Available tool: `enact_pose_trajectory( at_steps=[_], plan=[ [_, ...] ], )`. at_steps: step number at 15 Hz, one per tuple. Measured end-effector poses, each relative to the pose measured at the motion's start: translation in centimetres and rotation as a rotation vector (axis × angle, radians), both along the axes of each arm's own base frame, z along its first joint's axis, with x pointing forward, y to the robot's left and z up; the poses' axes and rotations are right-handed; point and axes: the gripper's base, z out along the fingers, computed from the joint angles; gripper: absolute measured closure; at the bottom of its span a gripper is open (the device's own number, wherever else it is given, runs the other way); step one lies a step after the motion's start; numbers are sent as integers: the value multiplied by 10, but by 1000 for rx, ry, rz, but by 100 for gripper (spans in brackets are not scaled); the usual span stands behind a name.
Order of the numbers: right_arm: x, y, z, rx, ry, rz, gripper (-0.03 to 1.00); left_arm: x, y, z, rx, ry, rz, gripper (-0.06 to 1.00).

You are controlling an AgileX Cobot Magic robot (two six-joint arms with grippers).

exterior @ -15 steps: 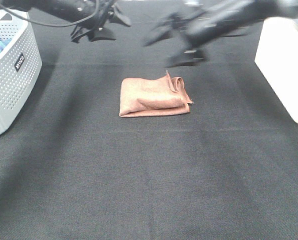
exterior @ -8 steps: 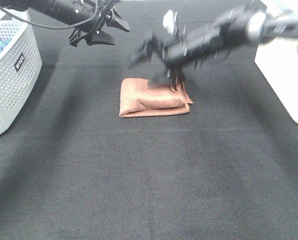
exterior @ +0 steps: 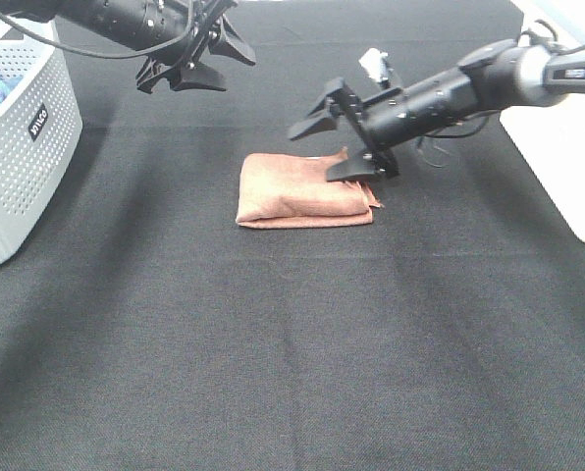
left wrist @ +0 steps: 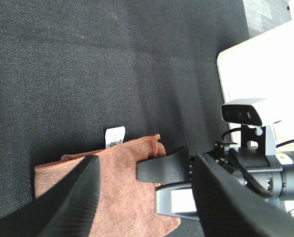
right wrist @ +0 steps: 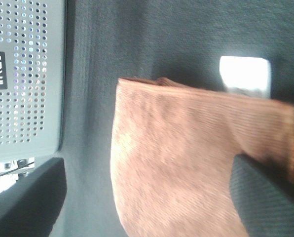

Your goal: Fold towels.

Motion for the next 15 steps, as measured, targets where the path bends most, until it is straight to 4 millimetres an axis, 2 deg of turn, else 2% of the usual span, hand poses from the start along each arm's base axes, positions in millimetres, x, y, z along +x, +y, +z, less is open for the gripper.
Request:
enact_pose_trajectory(
  at_steps=[4,7,9,12,15],
  plan=[
    [3,-30,-3,-40,10,-8,12,0,0,0,1,0,-2,40],
    [2,-41,-6,-96,19,-2,12,0,0,0,1,1,-3,40],
    [0,-45,0,-190,6,28,12,-1,0,0,1,9,-12,40],
    [-2,-52,34,-284,-46,34,12,-3,0,0,17,13,-30,40],
    [-18,-52,88,-300,-34,93,12,-13,4,25,104,-26,-88,40]
  ],
)
